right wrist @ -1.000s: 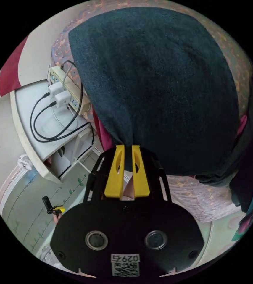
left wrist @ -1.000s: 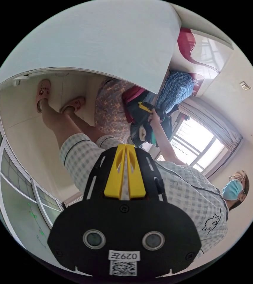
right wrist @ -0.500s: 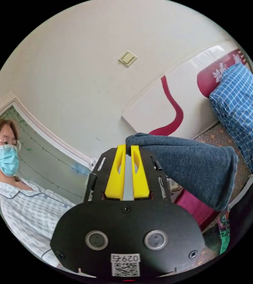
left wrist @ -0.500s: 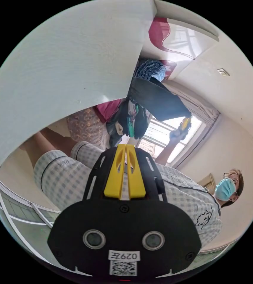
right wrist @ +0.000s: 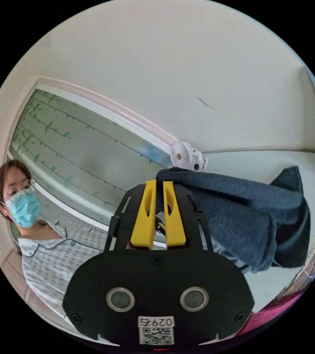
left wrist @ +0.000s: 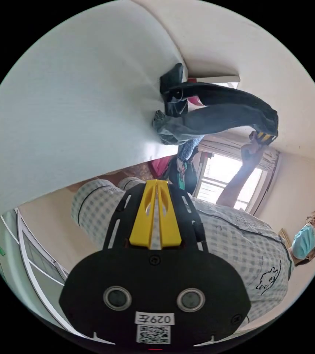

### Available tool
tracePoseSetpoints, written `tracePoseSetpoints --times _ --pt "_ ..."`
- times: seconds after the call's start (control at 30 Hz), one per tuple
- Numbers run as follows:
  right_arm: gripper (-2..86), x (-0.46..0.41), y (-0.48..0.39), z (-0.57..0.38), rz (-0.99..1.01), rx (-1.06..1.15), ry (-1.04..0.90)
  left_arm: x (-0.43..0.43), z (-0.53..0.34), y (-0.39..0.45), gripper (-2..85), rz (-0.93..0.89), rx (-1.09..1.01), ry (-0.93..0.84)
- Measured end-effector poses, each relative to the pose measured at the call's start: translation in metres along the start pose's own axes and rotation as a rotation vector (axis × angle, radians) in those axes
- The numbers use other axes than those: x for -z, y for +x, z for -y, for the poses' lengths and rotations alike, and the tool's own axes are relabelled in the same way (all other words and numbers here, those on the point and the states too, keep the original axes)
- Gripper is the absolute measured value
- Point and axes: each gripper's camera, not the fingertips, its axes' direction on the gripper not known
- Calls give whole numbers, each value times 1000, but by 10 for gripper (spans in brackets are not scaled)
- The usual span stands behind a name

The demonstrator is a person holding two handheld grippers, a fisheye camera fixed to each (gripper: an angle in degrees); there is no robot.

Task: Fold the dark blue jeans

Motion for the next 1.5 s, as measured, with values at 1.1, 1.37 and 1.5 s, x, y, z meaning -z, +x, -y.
tracePoseSetpoints --times 1.1,1.37,1.5 --pt "-2 -92 -28 158 -532 168 358 59 157 205 5 476 -205 -7" --pt "21 -189 71 165 -633 -124 -9 140 107 166 -4 218 32 424" --pt "181 -267 159 138 -508 -405 -198 144 76 145 -7 76 60 467"
